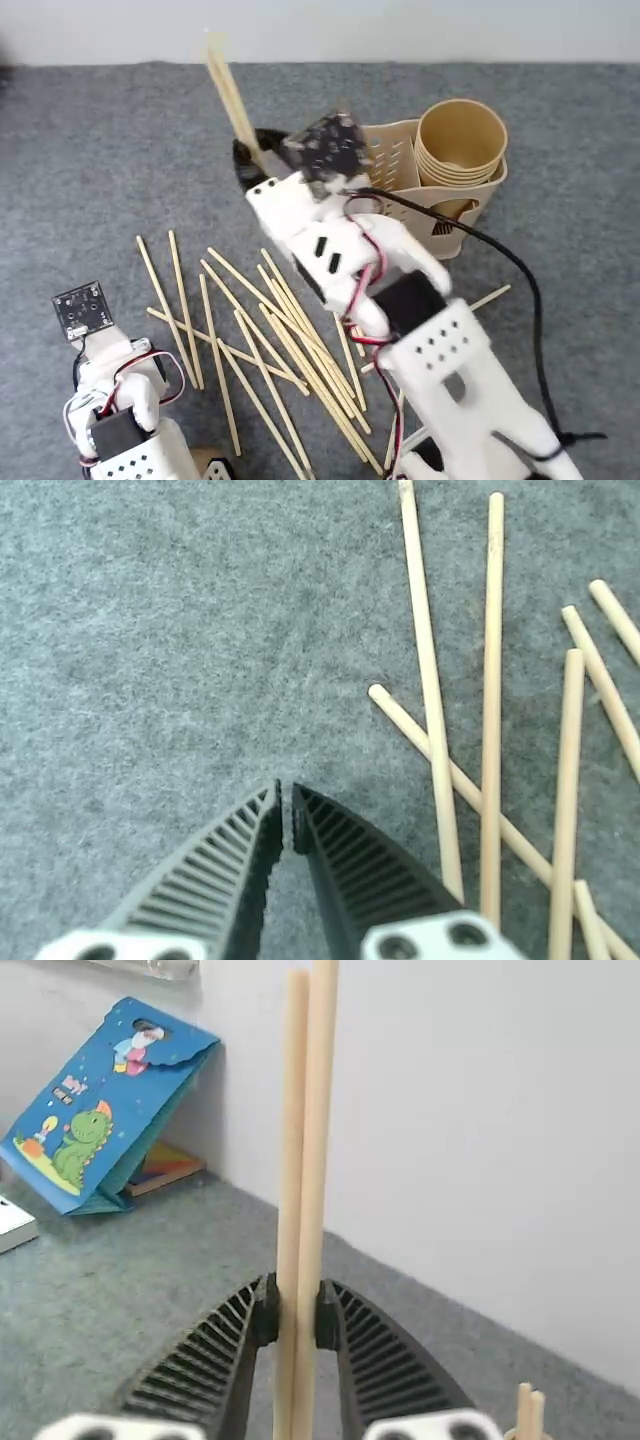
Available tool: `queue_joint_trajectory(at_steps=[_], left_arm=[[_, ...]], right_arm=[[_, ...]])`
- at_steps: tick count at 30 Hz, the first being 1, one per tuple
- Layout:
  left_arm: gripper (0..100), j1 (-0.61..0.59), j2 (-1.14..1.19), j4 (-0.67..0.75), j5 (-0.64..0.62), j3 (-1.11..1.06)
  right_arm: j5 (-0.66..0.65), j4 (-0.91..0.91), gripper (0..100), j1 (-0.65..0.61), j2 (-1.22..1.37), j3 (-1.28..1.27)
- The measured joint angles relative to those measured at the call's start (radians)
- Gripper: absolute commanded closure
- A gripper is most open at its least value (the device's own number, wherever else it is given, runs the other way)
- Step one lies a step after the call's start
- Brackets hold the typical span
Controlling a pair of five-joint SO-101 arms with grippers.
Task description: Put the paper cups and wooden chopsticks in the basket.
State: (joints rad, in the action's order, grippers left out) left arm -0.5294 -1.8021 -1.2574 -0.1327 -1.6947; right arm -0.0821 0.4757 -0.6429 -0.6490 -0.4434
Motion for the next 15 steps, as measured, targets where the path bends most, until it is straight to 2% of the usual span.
queue_joint_trajectory(at_steps=[8, 15], left_arm=[[98, 0.0, 0.0, 0.0, 0.0, 0.0], [98, 0.0, 0.0, 0.0, 0.0, 0.0]], right_arm=[[-0.054, -0.091, 99.1, 0.181, -0.066, 0.0], [-0.054, -0.296, 99.1, 0.293, -0.06, -0.092]])
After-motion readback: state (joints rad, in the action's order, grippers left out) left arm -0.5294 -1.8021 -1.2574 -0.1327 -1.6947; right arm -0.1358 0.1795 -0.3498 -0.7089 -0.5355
